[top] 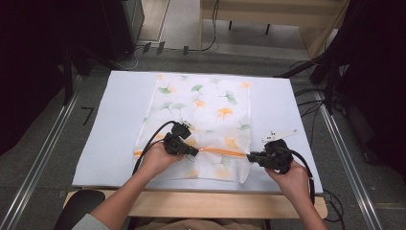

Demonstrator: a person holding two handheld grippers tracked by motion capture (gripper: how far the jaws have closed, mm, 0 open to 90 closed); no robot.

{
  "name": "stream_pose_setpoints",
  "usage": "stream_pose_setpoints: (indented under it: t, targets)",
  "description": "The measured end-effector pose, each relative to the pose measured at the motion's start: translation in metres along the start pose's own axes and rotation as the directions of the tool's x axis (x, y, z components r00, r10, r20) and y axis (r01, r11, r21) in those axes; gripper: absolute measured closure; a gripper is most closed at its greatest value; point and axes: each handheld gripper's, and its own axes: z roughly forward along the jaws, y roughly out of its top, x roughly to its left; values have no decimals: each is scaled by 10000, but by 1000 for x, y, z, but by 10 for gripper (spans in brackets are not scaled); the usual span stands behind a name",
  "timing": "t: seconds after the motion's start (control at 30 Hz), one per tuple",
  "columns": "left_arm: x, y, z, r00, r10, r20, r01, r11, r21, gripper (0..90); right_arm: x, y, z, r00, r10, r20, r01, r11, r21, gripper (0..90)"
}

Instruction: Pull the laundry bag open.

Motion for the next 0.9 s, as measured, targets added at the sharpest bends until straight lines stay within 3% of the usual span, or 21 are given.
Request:
stream_pose_setpoints:
  t: [0.3,0.9]
  targets:
    - [6,-4,-3,9994,-281,194,284,9994,-177,900,-2,2,2,10000,-26,-81,26,10000,71,854]
    - [7,-3,-2,9996,-252,88,253,9997,-65,900,-2,0,2,9999,4,-101,-2,9999,172,853]
